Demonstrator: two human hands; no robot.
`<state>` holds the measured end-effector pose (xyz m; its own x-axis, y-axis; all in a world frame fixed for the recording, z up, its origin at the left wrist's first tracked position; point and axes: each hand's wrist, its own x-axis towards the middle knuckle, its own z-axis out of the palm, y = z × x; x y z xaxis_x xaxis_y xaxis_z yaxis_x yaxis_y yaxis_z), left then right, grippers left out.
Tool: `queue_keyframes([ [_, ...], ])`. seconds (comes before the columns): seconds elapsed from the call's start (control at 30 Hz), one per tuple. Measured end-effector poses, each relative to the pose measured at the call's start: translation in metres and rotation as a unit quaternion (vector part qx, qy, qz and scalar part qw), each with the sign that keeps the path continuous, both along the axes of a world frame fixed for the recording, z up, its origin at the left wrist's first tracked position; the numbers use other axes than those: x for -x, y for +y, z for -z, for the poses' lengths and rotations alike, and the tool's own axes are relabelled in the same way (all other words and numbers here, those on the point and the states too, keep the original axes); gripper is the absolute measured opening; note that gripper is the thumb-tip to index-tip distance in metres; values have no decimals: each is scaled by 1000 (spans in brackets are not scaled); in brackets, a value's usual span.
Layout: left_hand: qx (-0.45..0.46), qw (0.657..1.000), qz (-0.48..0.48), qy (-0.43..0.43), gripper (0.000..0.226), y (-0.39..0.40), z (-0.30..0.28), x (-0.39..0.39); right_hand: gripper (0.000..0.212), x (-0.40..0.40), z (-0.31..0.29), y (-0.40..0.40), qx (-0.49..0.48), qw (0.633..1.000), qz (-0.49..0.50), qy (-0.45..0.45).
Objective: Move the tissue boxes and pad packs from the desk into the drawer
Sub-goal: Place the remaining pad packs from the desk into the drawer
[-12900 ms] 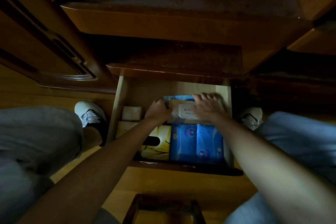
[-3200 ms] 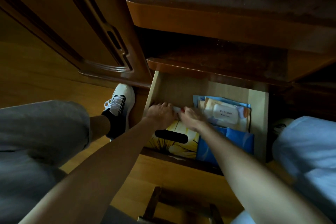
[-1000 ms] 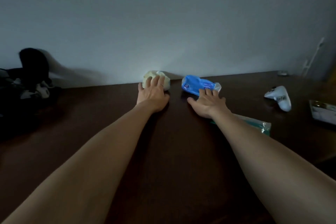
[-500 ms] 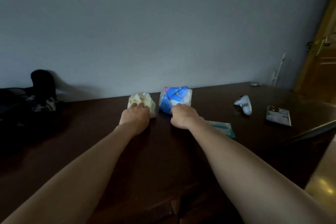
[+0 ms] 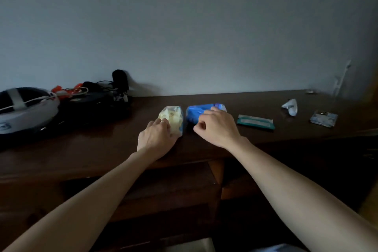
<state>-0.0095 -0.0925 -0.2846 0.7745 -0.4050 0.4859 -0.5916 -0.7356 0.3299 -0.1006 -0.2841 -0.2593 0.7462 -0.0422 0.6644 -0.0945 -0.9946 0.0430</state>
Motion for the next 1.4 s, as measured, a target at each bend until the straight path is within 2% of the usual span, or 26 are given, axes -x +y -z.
queue_keyframes([
  [0.03,6,1000,-2,-1,42,7,0,5,21,0,-4,2,-7,998,4,-57],
  [0.07,16,1000,-5,2,41,13,0,10,25,-3,-8,1,-30,998,19,-60],
  [0.13,20,1000,-15,-1,36,25,2,18,63,-12,-13,-5,-121,986,76,83],
  [0.17,7,1000,-18,-16,35,32,6,21,77,-17,-10,-7,-165,967,109,160],
  [0.2,-10,999,-18,-40,34,38,13,25,81,-21,-4,-6,-193,947,141,216],
  [0.27,-29,996,-15,-87,36,50,27,32,71,-30,12,3,-152,942,177,243],
  [0.37,-15,992,-9,-124,34,62,38,44,39,-33,21,33,-62,972,130,183],
  [0.43,3,991,-4,-134,33,68,40,56,26,-23,24,55,-72,985,76,139],
  [0.53,33,983,9,-180,28,85,57,78,18,9,41,82,-109,993,22,44],
  [0.67,88,956,84,-268,17,120,130,122,18,71,110,105,-153,975,-77,-140],
  [0.73,87,961,108,-239,11,138,178,145,16,101,165,117,-160,974,-108,-115],
  [0.83,95,984,68,-138,10,163,245,172,10,135,249,133,-232,966,-112,1],
  [0.9,94,993,43,-61,8,180,278,183,7,146,291,141,-349,929,-78,96],
  [0.97,95,995,17,14,17,195,301,189,9,150,321,148,-502,847,-23,173],
  [1.07,96,989,-41,107,34,209,322,190,22,152,357,160,-613,745,74,254],
  [1.13,57,991,-31,119,39,214,330,190,45,155,375,169,-681,665,117,283],
  [1.17,35,994,-12,106,35,215,332,191,49,155,381,173,-724,621,132,271],
  [1.23,17,996,57,70,17,213,338,196,35,154,388,179,-793,546,136,235],
  [1.33,-1,988,141,61,13,198,347,206,8,147,385,188,-837,488,130,208],
  [1.37,3,985,146,93,11,193,350,208,6,145,383,190,-844,482,120,203],
  [1.4,19,977,149,149,11,188,352,210,14,143,382,190,-845,481,106,207],
])
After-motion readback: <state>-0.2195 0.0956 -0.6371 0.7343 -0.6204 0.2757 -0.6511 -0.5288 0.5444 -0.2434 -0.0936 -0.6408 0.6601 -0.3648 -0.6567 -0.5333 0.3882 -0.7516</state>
